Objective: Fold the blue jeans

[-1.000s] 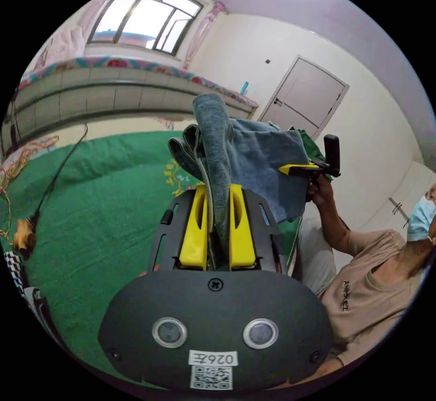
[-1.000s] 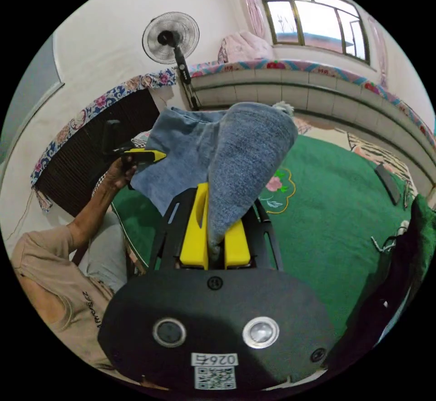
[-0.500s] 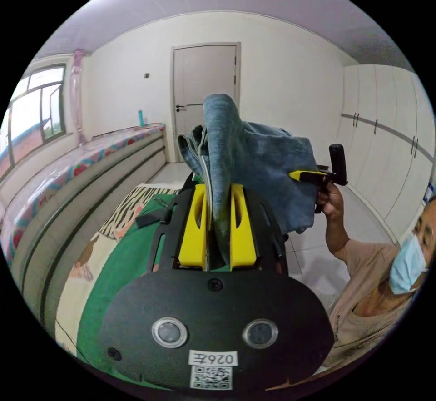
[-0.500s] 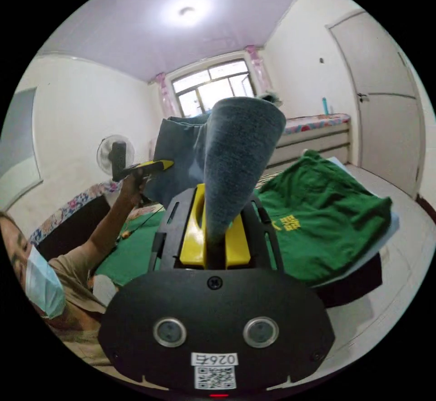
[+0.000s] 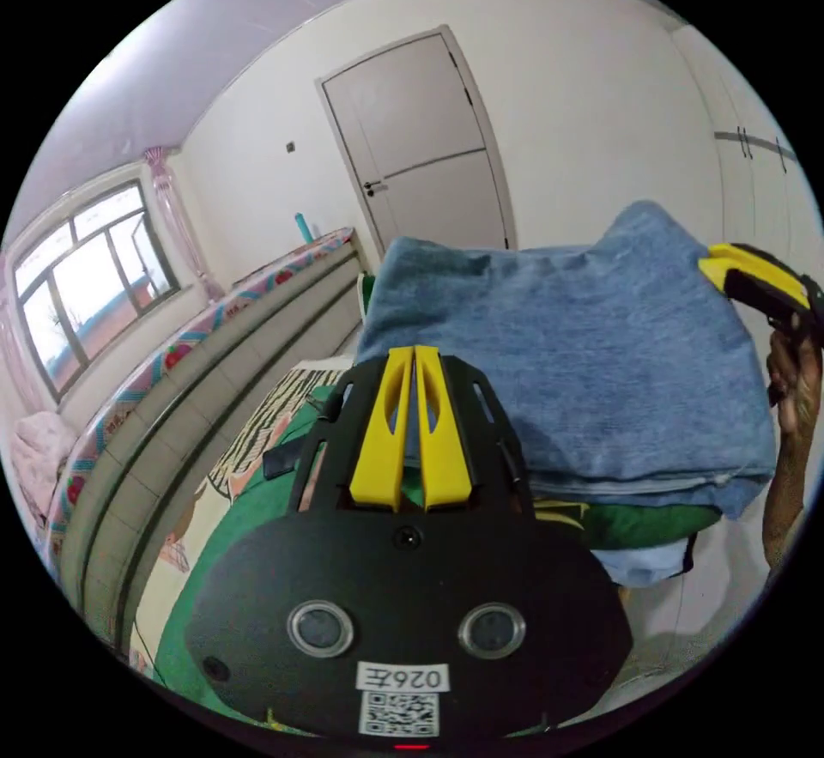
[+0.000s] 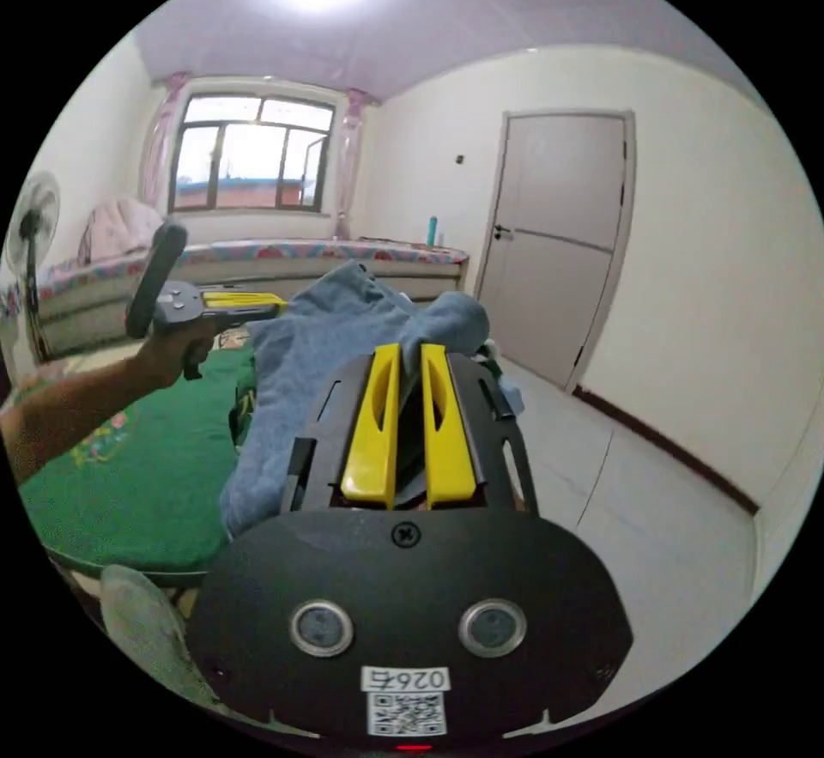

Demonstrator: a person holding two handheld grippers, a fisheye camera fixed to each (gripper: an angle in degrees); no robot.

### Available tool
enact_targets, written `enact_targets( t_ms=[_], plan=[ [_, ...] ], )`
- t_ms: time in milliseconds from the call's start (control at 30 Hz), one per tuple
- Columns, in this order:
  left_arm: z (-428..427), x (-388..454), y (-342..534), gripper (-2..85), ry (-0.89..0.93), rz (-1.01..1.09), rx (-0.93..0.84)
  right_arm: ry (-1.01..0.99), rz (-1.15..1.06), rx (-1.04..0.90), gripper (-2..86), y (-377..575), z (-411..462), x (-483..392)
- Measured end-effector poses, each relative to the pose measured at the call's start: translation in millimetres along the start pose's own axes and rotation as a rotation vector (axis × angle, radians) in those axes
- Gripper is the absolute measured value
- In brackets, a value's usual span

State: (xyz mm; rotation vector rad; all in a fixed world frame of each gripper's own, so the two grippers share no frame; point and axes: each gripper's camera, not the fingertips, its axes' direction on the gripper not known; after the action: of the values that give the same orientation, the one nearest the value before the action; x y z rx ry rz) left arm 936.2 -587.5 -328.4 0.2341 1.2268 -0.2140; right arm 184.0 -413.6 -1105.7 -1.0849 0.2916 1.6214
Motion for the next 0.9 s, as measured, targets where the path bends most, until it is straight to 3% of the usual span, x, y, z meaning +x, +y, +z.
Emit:
enact_targets(
  t_ms=[67, 167, 200, 267, 333, 400, 467, 533, 567, 700, 900],
  plan=[
    [35.3, 14.2, 3.3, -1.0, 0.03, 0.034, -0.163, 0.101, -0.176, -0.016, -0.1, -6.7, 11.0, -40.7],
    [48.6, 39.5, 21.1, -1.0, -0.013, 0.095, -0.122, 0.344, -0.188, -0.006, -0.9, 5.3, -8.6, -73.0],
    [46.5, 51.7, 26.4, -1.0, -0.063, 0.143, -0.107, 0.396, -0.175, 0.047, -0.9, 11.9, -20.9, -78.5],
    [43.9, 65.7, 33.7, -1.0, -0.115, 0.193, -0.099, 0.543, -0.114, 0.355, -0.9, 42.0, -77.4, -102.2],
    [38.6, 71.8, 40.6, -1.0, -0.129, 0.18, -0.083, 0.48, -0.112, 0.458, -0.9, 48.5, -102.3, -116.0],
    [32.2, 67.9, 43.4, -1.0, -0.093, 0.144, -0.08, 0.275, -0.165, 0.411, -1.0, 39.3, -95.2, -123.1],
    [24.1, 59.9, 45.8, -1.0, -0.042, 0.114, -0.081, 0.156, -0.246, 0.106, -1.1, 24.5, -36.5, -131.2],
    [11.5, 47.1, 50.2, -1.0, 0.018, 0.1, -0.075, 0.209, -0.244, -0.133, -1.3, 37.0, 16.8, -128.9],
    [7.9, 43.8, 51.3, -1.0, 0.037, 0.1, -0.068, 0.17, -0.201, -0.166, -1.3, 55.8, 32.5, -124.1],
    [-27.0, 21.0, 56.2, -0.9, 0.164, 0.023, -0.032, 0.026, 0.007, -0.023, -1.3, 93.2, 8.4, -127.1],
    [-145.0, -23.4, 90.4, -0.7, 0.067, -0.018, -0.107, 0.039, 0.038, 0.217, -1.0, 126.9, -90.3, -227.0]
  ],
)
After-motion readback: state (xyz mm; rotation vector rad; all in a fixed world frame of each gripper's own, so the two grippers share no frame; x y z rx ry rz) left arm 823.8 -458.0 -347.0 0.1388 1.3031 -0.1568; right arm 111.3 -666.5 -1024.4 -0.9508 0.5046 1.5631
